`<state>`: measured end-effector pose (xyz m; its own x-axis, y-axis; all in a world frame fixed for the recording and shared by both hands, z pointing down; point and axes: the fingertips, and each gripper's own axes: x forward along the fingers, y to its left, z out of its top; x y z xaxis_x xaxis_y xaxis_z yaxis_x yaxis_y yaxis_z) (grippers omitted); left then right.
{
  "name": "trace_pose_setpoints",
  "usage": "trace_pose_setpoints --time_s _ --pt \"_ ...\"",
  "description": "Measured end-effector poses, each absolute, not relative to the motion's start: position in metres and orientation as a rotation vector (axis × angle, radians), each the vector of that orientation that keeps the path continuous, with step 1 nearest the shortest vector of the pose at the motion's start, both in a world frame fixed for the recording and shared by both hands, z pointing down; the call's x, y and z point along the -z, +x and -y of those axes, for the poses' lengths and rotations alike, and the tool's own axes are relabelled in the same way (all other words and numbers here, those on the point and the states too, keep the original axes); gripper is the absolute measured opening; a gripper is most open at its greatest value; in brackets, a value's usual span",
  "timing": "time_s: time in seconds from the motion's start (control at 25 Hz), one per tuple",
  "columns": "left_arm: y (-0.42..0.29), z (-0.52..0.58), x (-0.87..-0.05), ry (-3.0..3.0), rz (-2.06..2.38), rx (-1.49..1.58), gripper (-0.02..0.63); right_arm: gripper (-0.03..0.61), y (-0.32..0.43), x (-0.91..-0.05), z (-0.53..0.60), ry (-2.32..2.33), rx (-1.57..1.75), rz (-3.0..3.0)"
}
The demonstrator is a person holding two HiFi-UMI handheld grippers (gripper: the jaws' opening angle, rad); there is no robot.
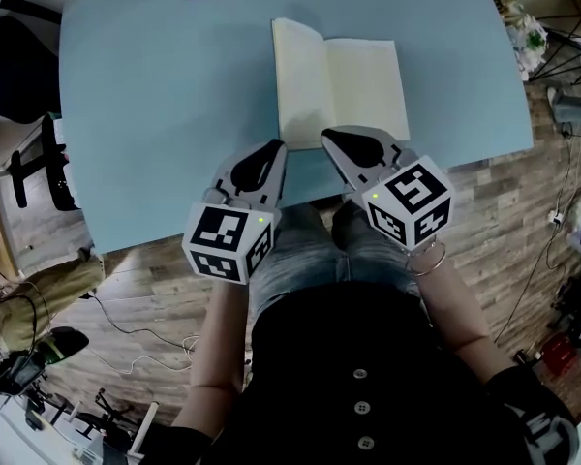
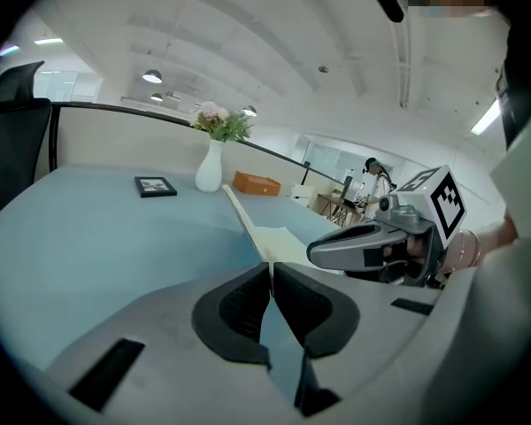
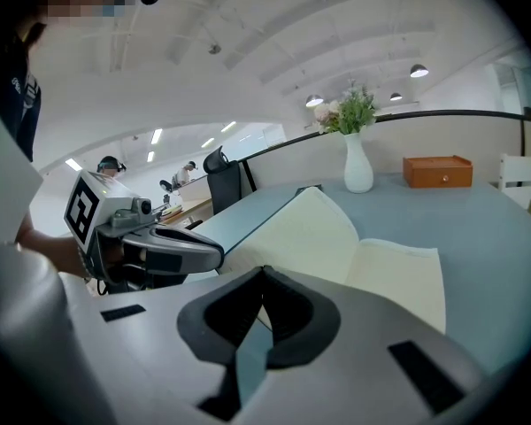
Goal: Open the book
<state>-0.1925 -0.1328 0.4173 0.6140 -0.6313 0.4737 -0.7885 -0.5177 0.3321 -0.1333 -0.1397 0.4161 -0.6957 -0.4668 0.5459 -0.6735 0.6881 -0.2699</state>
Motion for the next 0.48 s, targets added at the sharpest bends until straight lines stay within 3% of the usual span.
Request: trace_pose_setpoints --time_s 0.48 --pt "-0.215 0.130 -0.449 2.270 1.132 -0.491 0.020 0.002 -0.159 -0.434 0.133 0.837 -0.646 2.422"
